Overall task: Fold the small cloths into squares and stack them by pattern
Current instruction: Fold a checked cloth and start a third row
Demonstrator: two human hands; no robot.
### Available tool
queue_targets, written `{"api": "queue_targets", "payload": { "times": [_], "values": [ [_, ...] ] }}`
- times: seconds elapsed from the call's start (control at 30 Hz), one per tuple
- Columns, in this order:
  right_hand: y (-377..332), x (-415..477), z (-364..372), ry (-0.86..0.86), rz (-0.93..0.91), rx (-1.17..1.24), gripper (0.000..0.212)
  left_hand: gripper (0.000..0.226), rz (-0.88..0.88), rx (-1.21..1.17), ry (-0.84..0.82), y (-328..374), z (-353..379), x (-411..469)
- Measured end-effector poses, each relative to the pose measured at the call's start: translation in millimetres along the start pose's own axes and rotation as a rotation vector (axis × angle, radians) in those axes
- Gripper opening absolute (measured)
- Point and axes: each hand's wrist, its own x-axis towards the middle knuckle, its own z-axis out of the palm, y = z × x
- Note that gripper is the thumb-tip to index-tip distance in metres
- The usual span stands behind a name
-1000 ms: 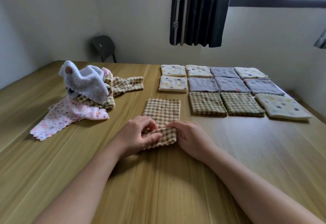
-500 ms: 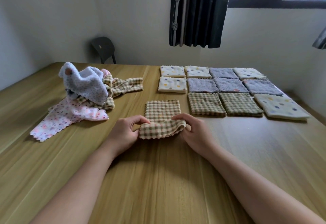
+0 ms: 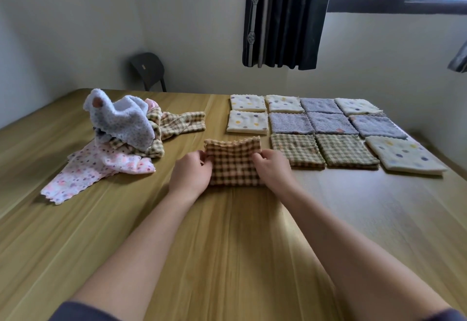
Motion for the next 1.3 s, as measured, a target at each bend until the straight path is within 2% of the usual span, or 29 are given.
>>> {"api": "queue_targets", "payload": {
  "times": [0.2,0.33,0.43,0.63,0.77,0.87,0.97,1.07,1.13,1.17,1.23,1.3],
  "values": [
    [-16,20,7,-0.033,0.2,-0.316,0.026,0.037,-0.08,0.292,0.009,5,17,20],
    [-23,19,12,-0.019,0.202,-0.554,0.029,0.029,-0.071,0.477,0.013,13,24,21],
    [-24,21,16,-0.018,0.18,-0.619,0.032,0.028,-0.069,0.567,0.002,17,27,20],
    [-21,25,18,-0.031,0.205,-0.6,0.036,0.019,0.057,0.555,0.116,14,32,14],
    [-25,28,14,-0.056,0.262,-0.612,0.037,0.023,-0.02,0.597,0.037,19,31,20],
    [-23,37,12,-0.117,0.325,-0.52,0.031,0.029,-0.117,0.594,-0.031,26,30,25],
    [-16,43,6,-0.127,0.354,-0.412,0.032,0.02,-0.074,0.494,0.076,22,28,22],
    [-9,35,-2,0.053,0.151,-0.513,0.031,0.014,0.218,0.396,0.246,8,25,12],
    [-7,22,-6,0.232,-0.159,-0.536,0.02,0.022,0.372,0.374,0.206,1,23,8],
    [-5,17,-4,0.25,-0.316,-0.516,0.02,0.03,0.385,0.384,0.123,-2,23,6],
    [3,14,2,0.073,-0.496,-0.499,0.031,0.046,0.321,0.441,-0.123,-5,24,6],
    [15,12,8,-0.186,-0.475,-0.573,0.042,0.054,0.259,0.471,-0.304,-8,26,6]
  ]
}}
